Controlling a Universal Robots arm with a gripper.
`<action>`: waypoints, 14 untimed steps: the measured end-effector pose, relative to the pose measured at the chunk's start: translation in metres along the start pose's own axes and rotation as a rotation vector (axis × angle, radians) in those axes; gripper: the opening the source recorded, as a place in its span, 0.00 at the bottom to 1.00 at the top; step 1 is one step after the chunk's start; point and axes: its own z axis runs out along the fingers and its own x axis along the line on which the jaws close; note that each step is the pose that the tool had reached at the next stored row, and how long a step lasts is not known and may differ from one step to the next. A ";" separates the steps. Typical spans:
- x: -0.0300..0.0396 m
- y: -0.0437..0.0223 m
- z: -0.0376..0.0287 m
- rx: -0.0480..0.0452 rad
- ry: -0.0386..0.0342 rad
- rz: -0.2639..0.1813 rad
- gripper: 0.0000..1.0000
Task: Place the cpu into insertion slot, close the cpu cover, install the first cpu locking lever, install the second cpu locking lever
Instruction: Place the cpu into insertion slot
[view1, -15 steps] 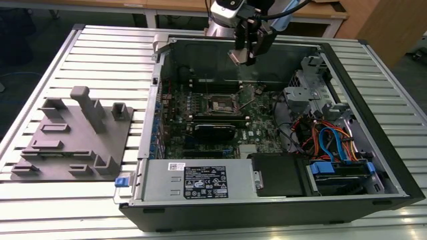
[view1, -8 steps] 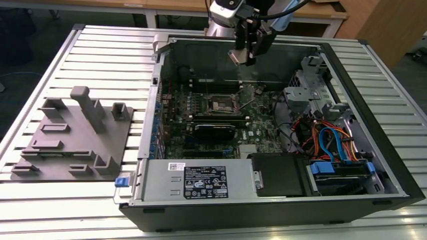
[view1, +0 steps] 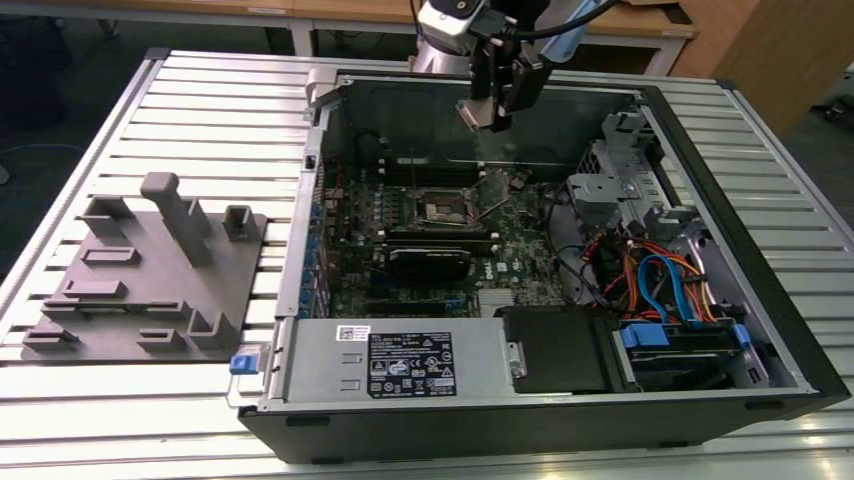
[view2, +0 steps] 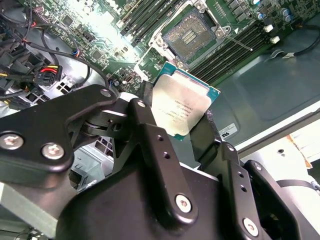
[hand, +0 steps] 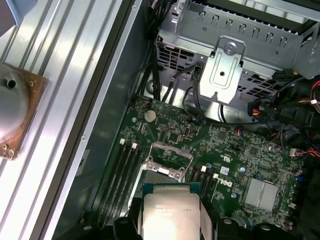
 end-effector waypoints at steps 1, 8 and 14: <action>0.0000 0.0000 0.0000 0.0000 -0.0002 0.002 0.54; 0.0000 0.0000 0.0001 -0.0003 -0.0014 0.016 0.54; 0.0000 0.0000 0.0002 -0.0004 -0.0020 0.022 0.54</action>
